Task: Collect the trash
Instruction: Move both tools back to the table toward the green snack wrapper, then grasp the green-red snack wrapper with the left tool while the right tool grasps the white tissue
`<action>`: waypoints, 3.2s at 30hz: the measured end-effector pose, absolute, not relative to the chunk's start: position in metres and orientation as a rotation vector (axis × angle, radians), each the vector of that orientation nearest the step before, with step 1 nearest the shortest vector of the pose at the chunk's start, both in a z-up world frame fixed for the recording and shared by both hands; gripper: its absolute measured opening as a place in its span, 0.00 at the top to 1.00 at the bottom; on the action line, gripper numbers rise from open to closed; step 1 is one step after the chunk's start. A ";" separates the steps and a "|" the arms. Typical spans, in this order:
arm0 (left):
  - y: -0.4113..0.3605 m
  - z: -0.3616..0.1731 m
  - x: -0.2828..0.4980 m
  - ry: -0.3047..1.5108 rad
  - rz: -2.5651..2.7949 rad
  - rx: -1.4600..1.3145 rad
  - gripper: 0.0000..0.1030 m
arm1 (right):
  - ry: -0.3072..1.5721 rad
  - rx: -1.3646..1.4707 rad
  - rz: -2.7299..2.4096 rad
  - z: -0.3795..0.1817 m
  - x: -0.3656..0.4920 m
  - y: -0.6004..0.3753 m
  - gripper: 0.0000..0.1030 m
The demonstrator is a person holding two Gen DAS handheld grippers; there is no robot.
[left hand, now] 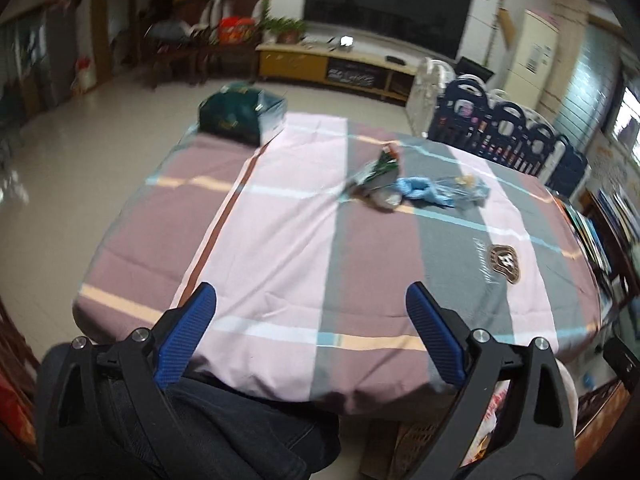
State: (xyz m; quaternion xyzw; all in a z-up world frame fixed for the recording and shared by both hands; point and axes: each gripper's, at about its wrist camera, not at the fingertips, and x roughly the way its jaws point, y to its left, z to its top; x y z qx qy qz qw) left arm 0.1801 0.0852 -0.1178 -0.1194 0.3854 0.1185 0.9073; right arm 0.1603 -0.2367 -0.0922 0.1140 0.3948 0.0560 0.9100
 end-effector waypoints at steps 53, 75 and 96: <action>0.168 -0.181 0.189 0.847 0.365 -0.658 0.07 | 1.129 -0.071 0.369 -0.204 0.435 0.001 0.80; 0.156 -0.182 0.195 0.874 0.366 -0.582 0.07 | 1.074 0.069 0.582 -0.158 0.254 -0.064 0.81; 0.095 -0.195 0.242 0.968 0.085 -0.316 0.73 | 0.980 0.283 0.401 -0.135 0.183 -0.176 0.81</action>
